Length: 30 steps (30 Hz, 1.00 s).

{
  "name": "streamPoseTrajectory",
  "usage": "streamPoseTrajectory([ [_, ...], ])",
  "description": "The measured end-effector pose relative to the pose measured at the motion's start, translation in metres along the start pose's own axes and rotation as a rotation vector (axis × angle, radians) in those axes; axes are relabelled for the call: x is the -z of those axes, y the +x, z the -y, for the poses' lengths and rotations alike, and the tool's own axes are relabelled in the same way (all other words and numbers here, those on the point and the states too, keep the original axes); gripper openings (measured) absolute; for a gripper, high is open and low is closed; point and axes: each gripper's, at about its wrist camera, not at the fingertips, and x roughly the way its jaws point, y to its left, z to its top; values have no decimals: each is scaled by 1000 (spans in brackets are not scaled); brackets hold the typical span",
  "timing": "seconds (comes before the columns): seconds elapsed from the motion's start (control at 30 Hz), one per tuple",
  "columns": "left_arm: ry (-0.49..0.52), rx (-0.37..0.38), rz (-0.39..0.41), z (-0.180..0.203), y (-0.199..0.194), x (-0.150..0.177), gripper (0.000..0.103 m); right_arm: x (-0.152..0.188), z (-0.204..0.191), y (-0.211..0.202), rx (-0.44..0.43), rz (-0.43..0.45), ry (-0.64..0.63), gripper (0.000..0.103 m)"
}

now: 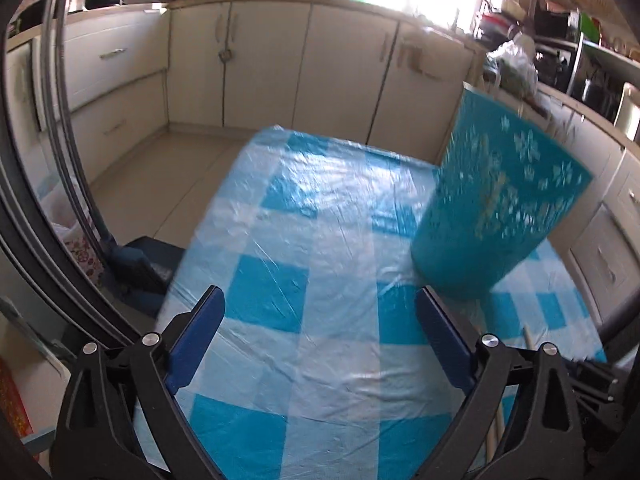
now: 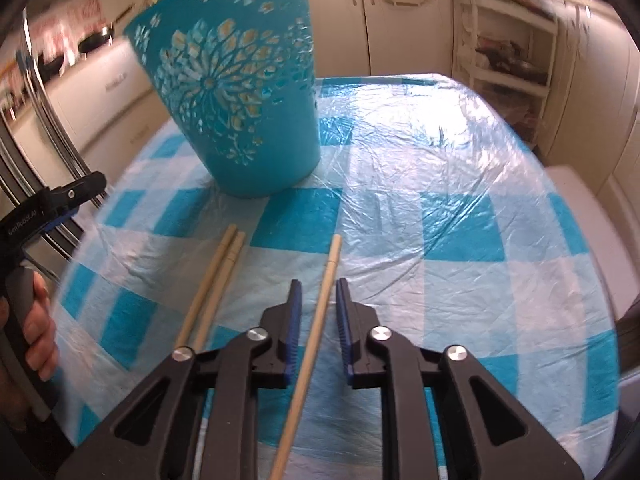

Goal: Organize utensils
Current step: 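Lift the stick in the right tool over the basket and release it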

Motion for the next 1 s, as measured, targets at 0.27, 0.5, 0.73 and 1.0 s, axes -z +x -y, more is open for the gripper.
streamPoseTrajectory([
  [0.27, -19, 16, -70, 5, 11, 15, 96, -4, 7, 0, -62, -74, -41, 7],
  [0.5, -17, 3, -101, 8, 17, 15, 96, -5, -10, 3, -1, -82, -144, 7],
  [0.73, 7, -16, -136, 13, 24, 17, 96, 0, 9, -5, -128, -71, 17, 6],
  [1.0, 16, -25, -151, 15, 26, 18, 96, -13, 23, -52, -295, 58, 140, 6],
])
